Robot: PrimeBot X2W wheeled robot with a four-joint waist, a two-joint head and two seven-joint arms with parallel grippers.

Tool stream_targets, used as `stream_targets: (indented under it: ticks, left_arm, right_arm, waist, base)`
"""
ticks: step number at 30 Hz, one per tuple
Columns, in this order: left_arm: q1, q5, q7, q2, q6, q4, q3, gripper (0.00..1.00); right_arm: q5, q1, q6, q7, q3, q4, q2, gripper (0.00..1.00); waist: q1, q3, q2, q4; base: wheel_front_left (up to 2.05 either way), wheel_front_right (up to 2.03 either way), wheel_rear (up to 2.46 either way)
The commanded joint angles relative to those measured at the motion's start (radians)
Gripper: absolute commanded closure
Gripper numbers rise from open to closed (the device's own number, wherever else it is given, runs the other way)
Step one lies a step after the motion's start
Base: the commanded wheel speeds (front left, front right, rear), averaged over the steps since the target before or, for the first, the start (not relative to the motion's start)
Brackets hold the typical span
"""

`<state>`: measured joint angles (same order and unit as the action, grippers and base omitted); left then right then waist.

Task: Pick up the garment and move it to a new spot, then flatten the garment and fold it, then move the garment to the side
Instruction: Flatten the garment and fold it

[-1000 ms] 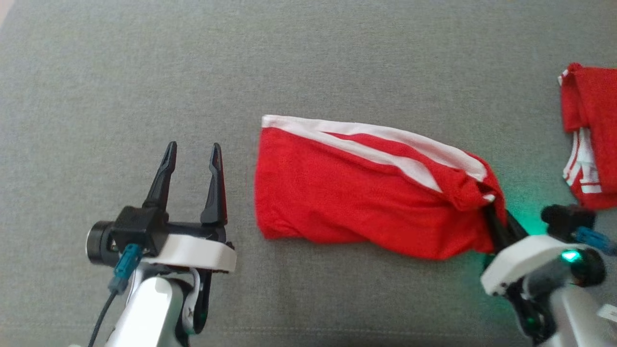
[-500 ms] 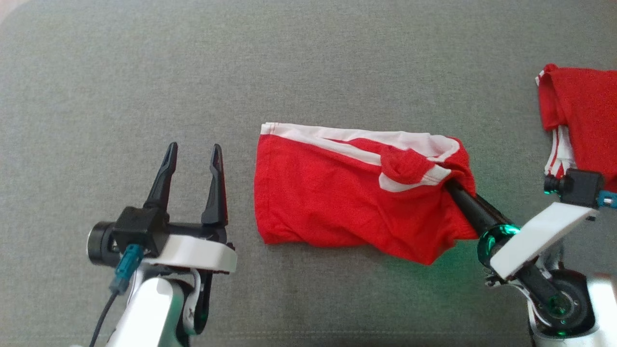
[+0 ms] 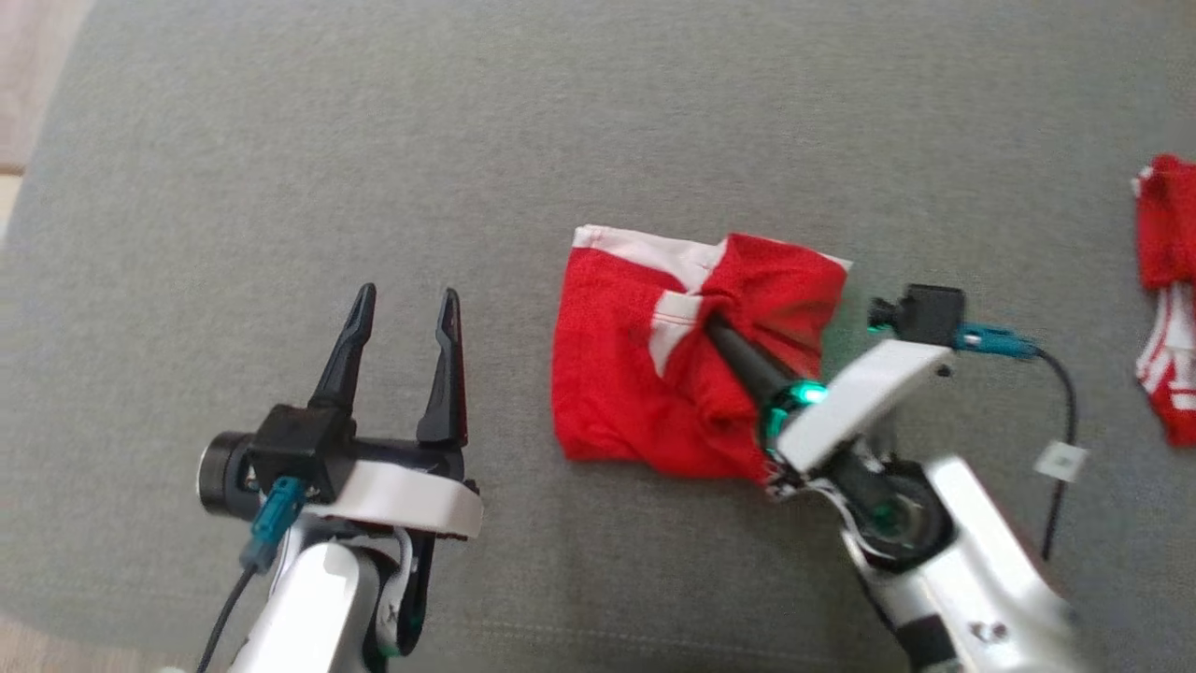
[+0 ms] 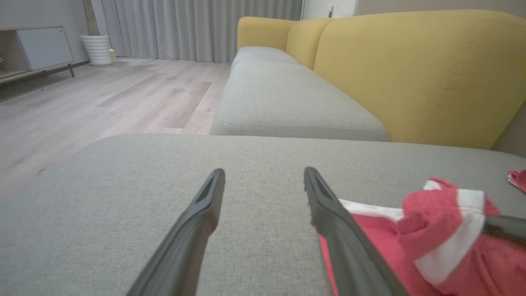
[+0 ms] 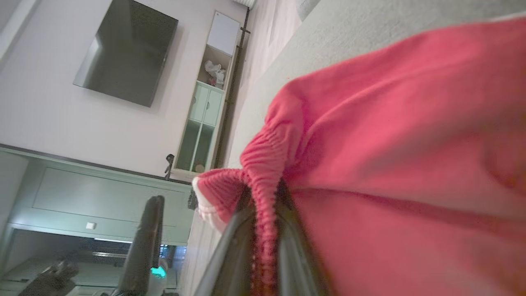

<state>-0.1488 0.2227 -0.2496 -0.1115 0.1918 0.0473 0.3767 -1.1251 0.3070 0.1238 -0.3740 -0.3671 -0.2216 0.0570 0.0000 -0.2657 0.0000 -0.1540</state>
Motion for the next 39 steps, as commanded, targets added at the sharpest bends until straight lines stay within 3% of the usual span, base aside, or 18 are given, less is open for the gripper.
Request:
stream_targets:
  ticks: [1,7,12,13,14,15,21,27,31,39]
  left_arm:
    - [-0.038,0.003,-0.012,0.0,-0.004,-0.026,-0.026,0.0]
    - [-0.042,0.001,-0.012,0.011,-0.008,-0.025,-0.017,0.0]
    - [-0.045,-0.002,-0.012,0.016,-0.013,-0.022,-0.017,0.0]
    - [-0.046,-0.002,-0.012,0.017,-0.014,-0.021,-0.017,0.0]
    - [-0.046,-0.003,-0.012,0.019,-0.015,-0.02,-0.017,0.0]
    - [-0.046,-0.003,-0.012,0.02,-0.016,-0.02,-0.017,0.0]
    - [-0.043,-0.007,-0.012,0.024,-0.018,-0.02,-0.023,0.0]
    - [-0.036,-0.014,-0.012,0.021,-0.02,-0.02,-0.035,0.0]
    - [-0.031,-0.018,-0.012,0.015,-0.021,-0.02,-0.043,0.0]
    - [-0.025,-0.023,-0.012,0.005,-0.022,-0.022,-0.05,0.0]
  right_arm:
    - [0.014,0.061,0.007,0.059,-0.062,-0.017,-0.007,1.0]
    - [0.048,0.186,0.007,0.306,-0.17,-0.188,-0.007,1.0]
    - [0.042,0.243,0.007,0.387,-0.279,-0.298,-0.007,1.0]
    - [0.031,0.248,0.007,0.396,-0.3,-0.311,-0.007,0.8]
    - [0.023,0.254,0.007,0.406,-0.321,-0.323,-0.007,0.53]
    - [0.021,0.261,0.007,0.417,-0.341,-0.333,-0.007,0.0]
    - [0.029,0.283,0.007,0.457,-0.434,-0.326,-0.007,0.0]
    - [0.159,0.296,0.007,0.482,-0.483,-0.265,-0.007,0.0]
    - [0.284,0.267,0.007,0.482,-0.414,-0.239,0.003,0.0]
    - [0.439,0.119,0.007,0.367,-0.211,-0.09,0.04,0.0]
  waist:
    - [0.0,-0.013,0.0,-0.025]
    - [0.0,-0.028,0.0,-0.054]
    - [0.0,-0.036,0.0,-0.059]
    - [0.0,-0.036,0.0,-0.059]
    - [0.0,-0.037,0.0,-0.059]
    - [0.0,-0.037,0.0,-0.059]
    - [0.0,-0.037,0.0,-0.049]
    - [0.0,-0.029,0.0,-0.021]
    - [0.0,-0.018,0.0,0.003]
    - [0.0,-0.003,0.0,0.047]
  base:
    - [0.0,0.0,0.0]
    - [0.0,0.0,0.0]
    - [0.0,0.0,0.0]
    - [0.0,0.0,0.0]
    - [0.0,0.0,0.0]
    - [0.0,0.0,0.0]
    - [0.0,0.0,0.0]
    - [0.0,0.0,0.0]
    - [0.0,0.0,0.0]
    - [0.0,0.0,0.0]
